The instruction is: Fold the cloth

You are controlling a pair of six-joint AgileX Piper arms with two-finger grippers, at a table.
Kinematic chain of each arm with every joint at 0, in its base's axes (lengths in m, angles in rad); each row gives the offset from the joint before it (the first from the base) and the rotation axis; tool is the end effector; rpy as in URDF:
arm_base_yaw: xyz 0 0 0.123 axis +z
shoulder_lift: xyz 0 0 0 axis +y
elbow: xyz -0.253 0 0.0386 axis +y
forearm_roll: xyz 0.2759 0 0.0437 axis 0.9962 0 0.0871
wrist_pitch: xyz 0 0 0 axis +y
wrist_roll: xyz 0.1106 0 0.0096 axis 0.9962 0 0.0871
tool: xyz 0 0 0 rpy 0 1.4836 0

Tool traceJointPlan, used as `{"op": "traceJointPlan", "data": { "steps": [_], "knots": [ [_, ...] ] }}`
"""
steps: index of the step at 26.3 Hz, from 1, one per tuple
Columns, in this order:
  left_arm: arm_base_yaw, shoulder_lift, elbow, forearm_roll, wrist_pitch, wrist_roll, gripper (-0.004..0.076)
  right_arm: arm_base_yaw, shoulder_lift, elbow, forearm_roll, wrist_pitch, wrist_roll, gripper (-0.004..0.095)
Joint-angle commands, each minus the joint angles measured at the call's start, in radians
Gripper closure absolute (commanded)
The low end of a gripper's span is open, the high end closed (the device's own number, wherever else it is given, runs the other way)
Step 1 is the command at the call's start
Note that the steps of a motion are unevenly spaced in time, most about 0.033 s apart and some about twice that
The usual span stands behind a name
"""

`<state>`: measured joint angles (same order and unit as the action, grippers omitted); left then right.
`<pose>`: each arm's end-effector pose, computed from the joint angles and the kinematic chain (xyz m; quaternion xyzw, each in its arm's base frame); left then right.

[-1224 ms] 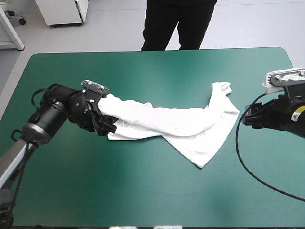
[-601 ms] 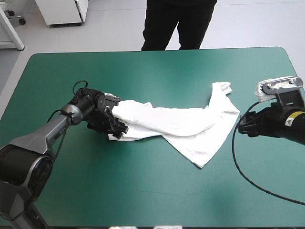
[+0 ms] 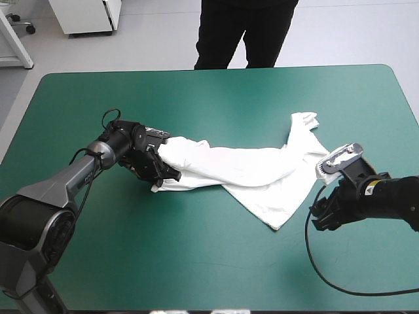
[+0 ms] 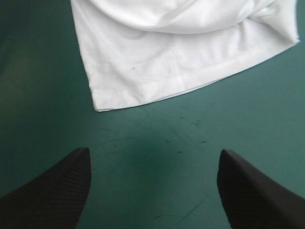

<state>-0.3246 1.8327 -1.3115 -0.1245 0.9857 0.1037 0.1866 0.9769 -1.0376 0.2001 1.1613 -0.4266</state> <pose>0.3572 -0.1323 0.1488 0.1818 0.9789 -0.0623 0.0689 0.2139 0.0610 0.3224 -0.2763 0.9159 0.0655 0.2836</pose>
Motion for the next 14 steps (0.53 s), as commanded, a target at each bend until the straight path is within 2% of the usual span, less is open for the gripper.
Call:
{"op": "traceJointPlan", "data": {
  "steps": [1, 8, 11, 14],
  "knots": [
    [-0.003, -0.011, -0.006, -0.017, -0.032, -0.003, 0.0731, -0.004, 0.011, 0.041, 0.085, -0.078, -0.061, 0.024],
    [-0.003, -0.011, -0.01, -0.022, -0.017, -0.003, 0.0732, 0.018, 0.13, 0.095, 0.168, -0.159, -0.172, 0.0256],
    [-0.003, -0.011, -0.012, -0.022, -0.006, 0.007, 0.0733, 0.157, 0.209, 0.095, 0.103, -0.211, -0.184, 0.0256],
    [-0.003, -0.011, -0.012, -0.022, 0.003, 0.001, 0.0733, 0.311, 0.305, 0.095, -0.06, -0.29, -0.088, 0.0256]
  ]
}}
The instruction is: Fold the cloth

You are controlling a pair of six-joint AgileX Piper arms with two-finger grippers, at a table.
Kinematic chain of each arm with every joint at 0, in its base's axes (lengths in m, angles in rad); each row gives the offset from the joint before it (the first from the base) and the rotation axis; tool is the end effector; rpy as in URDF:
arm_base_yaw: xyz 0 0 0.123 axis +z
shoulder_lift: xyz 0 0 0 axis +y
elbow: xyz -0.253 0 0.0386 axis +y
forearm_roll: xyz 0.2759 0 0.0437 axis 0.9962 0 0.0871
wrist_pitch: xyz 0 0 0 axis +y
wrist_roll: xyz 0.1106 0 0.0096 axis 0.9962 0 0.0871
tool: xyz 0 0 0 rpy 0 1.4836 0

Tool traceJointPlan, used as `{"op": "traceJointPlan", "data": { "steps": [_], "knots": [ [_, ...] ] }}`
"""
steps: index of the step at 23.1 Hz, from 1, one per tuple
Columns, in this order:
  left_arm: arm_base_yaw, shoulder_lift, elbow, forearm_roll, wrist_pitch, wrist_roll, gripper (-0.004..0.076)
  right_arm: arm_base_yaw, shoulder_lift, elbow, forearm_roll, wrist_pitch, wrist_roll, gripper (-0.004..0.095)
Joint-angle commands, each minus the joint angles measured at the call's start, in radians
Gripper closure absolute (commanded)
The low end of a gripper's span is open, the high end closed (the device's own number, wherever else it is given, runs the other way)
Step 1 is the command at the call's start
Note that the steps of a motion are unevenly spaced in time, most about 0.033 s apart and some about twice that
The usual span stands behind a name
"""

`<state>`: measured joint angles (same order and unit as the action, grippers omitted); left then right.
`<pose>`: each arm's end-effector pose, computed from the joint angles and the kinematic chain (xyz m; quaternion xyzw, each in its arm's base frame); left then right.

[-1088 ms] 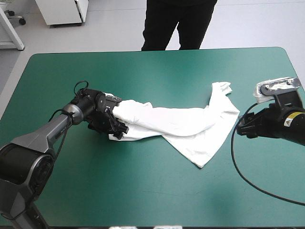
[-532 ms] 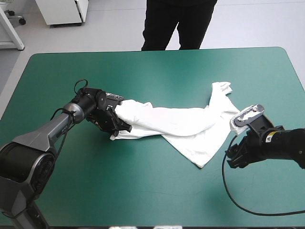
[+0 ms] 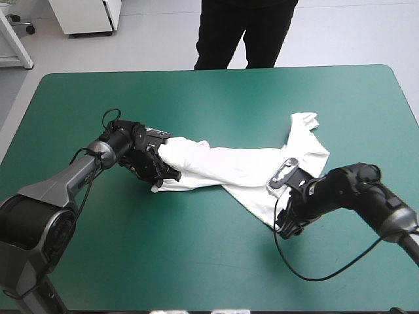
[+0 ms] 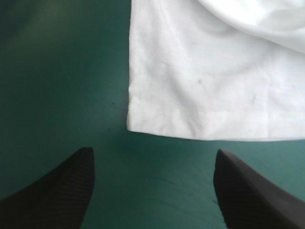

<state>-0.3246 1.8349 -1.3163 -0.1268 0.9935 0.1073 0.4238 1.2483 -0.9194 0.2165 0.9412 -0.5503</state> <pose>0.3573 -0.1327 0.1492 0.1834 0.9788 -0.0630 0.0663 0.2419 0.1303 0.2267 -0.4163 0.8834 0.0856 0.1974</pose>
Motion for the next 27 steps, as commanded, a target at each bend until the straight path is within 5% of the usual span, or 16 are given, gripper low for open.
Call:
{"op": "traceJointPlan", "data": {
  "steps": [1, 7, 10, 12, 15, 16, 21, 27],
  "knots": [
    [-0.003, -0.013, -0.007, -0.019, -0.005, -0.003, 0.0733, 0.112, 0.071, -0.023, -0.097, -0.08, 0.05, 0.0256],
    [-0.003, -0.013, -0.007, -0.017, -0.015, -0.003, 0.0733, 0.127, 0.237, -0.023, -0.104, -0.094, 0.043, 0.026],
    [-0.003, -0.013, -0.007, -0.017, -0.023, -0.003, 0.0733, 0.127, 0.29, -0.023, -0.122, -0.104, 0.09, 0.0354],
    [-0.003, -0.013, -0.007, -0.017, -0.025, -0.003, 0.0733, 0.127, 0.322, -0.023, -0.125, -0.109, 0.102, 0.0481],
    [-0.003, -0.013, -0.007, -0.019, -0.029, -0.003, 0.0733, 0.127, 0.398, -0.023, -0.103, -0.119, 0.108, 0.0873],
    [-0.003, -0.013, -0.007, -0.019, -0.032, -0.003, 0.0733, 0.127, 0.413, -0.023, -0.101, -0.122, 0.12, 0.0924],
    [-0.003, -0.035, -0.042, -0.016, -0.019, 0.003, 0.0733, 0.125, 0.424, -0.028, -0.123, -0.1, 0.18, 0.0925],
    [-0.003, -0.174, -0.175, -0.011, 0.029, 0.003, 0.0733, 0.124, 0.296, -0.092, -0.304, 0.018, 0.362, 0.0925]
  ]
}}
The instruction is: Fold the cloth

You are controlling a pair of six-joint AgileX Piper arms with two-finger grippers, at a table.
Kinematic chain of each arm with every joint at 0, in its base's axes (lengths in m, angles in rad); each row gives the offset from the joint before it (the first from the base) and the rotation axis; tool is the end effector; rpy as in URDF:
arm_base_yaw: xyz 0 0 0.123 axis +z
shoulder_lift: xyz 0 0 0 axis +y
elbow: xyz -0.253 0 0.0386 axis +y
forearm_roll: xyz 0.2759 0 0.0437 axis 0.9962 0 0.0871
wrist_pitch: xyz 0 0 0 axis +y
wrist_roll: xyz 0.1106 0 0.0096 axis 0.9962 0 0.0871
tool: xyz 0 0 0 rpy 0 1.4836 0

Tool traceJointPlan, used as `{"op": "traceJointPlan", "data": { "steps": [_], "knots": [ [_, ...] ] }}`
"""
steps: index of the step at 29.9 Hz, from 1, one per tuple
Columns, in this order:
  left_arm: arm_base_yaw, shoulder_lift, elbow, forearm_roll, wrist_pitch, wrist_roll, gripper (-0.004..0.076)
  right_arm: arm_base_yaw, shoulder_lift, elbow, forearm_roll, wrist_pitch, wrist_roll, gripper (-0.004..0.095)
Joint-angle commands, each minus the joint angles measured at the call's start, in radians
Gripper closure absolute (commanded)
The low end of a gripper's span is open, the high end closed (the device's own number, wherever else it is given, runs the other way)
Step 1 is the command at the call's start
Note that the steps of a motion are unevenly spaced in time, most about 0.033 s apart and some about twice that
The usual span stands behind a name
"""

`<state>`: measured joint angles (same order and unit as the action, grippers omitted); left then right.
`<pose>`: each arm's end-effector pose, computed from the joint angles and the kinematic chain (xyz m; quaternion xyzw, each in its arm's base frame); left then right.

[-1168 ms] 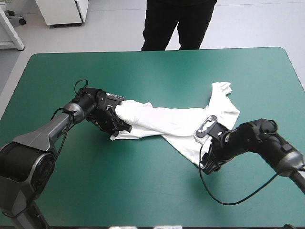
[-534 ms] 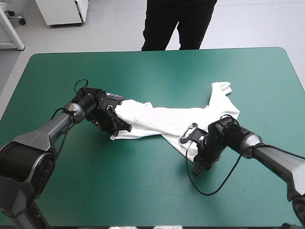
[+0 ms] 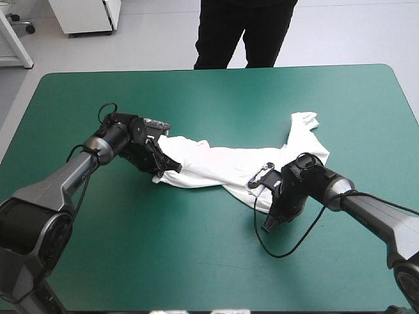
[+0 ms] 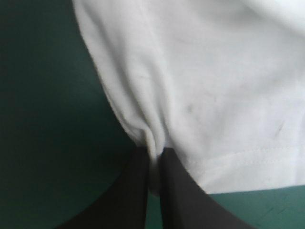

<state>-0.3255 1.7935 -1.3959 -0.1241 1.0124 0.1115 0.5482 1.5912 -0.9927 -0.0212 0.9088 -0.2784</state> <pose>0.3679 -0.1365 0.1877 0.1892 0.9725 -0.0691 0.1167 0.2680 0.1615 0.1461 -0.4058 0.9108 0.0014 0.0758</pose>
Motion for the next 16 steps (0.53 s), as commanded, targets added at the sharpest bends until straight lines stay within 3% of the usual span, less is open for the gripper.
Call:
{"op": "traceJointPlan", "data": {
  "steps": [1, 8, 16],
  "knots": [
    [-0.002, -0.164, -0.126, -0.014, 0.02, -0.002, 0.0733, 0.0, -0.085, -0.038, -0.107, 0.076, 0.122, 0.0925],
    [-0.002, -0.33, -0.345, -0.012, 0.049, -0.012, 0.0733, 0.0, -0.331, -0.214, -0.358, 0.27, 0.254, 0.0925],
    [-0.002, -0.439, -0.629, -0.014, 0.04, -0.037, 0.0733, 0.0, -0.542, -0.588, -0.564, 0.272, 0.365, 0.0925]
  ]
}}
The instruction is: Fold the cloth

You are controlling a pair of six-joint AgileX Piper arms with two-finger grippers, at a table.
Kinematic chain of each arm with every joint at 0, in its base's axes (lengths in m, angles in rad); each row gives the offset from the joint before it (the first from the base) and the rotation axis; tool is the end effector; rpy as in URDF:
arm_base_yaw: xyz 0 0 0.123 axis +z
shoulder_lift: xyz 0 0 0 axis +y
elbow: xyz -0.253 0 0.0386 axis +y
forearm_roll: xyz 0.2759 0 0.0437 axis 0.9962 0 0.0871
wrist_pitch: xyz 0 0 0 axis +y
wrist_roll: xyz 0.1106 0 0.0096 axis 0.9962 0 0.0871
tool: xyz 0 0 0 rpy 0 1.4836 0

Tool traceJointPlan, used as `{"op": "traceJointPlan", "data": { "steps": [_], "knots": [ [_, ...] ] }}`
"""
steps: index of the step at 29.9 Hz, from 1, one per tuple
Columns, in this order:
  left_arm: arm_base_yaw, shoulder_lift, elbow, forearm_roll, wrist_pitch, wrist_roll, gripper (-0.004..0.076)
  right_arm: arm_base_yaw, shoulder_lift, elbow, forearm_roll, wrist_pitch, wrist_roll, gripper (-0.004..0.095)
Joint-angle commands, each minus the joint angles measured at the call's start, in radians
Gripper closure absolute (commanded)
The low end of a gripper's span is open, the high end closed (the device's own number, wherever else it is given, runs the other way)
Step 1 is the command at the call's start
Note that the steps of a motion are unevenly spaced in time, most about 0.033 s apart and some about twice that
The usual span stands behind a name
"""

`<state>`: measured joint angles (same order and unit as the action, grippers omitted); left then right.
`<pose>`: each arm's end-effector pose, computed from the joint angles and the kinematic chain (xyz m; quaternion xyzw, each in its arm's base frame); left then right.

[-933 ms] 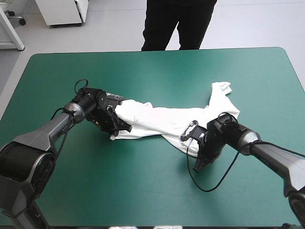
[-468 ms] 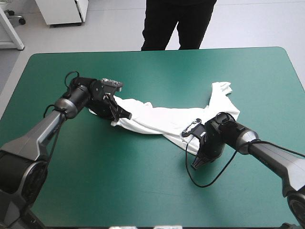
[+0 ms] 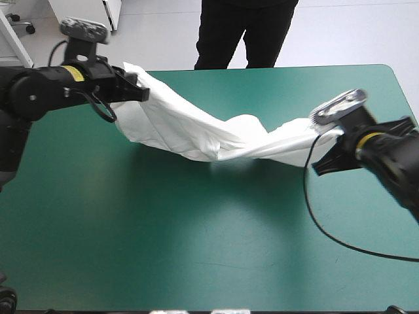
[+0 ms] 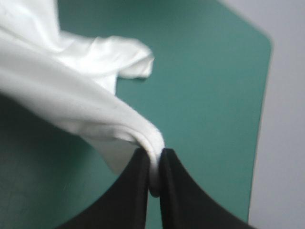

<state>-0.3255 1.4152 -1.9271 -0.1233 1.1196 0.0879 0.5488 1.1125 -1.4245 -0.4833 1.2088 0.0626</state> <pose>0.2935 -0.1120 0.4975 0.1817 0.8443 -0.1203 0.4896 0.2331 0.0860 0.4238 -0.2127 0.8760 -0.1196 0.4160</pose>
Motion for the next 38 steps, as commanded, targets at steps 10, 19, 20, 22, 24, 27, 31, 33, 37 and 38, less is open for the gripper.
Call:
{"op": "traceJointPlan", "data": {
  "steps": [10, 19, 20, 22, 24, 27, 31, 33, 37, 38],
  "knots": [
    [-0.002, -0.137, -0.334, -0.017, -0.152, -0.015, 0.0733, -0.001, -0.065, -0.66, -0.076, -0.029, -0.032, 0.0926],
    [-0.002, -0.208, -0.46, -0.071, -0.17, -0.005, 0.0733, -0.001, -0.065, -0.783, 0.097, -0.057, -0.063, 0.0925],
    [-0.002, -0.215, -0.463, -0.071, -0.17, -0.005, 0.0733, -0.001, -0.065, -0.784, 0.12, -0.059, -0.063, 0.0925],
    [-0.002, -0.237, -0.463, -0.069, -0.165, -0.005, 0.0733, -0.001, -0.065, -0.784, 0.176, -0.063, -0.075, 0.0925],
    [-0.002, -0.254, -0.463, -0.069, -0.151, -0.005, 0.0733, -0.001, -0.065, -0.784, 0.229, -0.063, -0.08, 0.0925],
    [-0.002, -0.272, -0.463, -0.069, -0.13, -0.005, 0.0733, -0.001, -0.065, -0.784, 0.283, -0.063, -0.083, 0.0925],
    [-0.002, -0.272, -0.455, -0.057, -0.09, -0.008, 0.0733, -0.001, -0.065, -0.782, 0.293, -0.047, -0.083, 0.0925],
    [-0.002, -0.272, -0.432, -0.055, -0.078, -0.008, 0.0733, -0.001, -0.065, -0.782, 0.293, -0.019, -0.083, 0.0925],
    [-0.002, -0.27, -0.354, 0.005, -0.041, -0.031, 0.0733, 0.001, -0.065, -0.711, 0.288, -0.013, -0.076, 0.0925],
    [-0.002, -0.27, -0.327, 0.029, -0.036, -0.053, 0.0733, 0.001, -0.065, -0.68, 0.275, -0.011, -0.074, 0.0925]
  ]
}}
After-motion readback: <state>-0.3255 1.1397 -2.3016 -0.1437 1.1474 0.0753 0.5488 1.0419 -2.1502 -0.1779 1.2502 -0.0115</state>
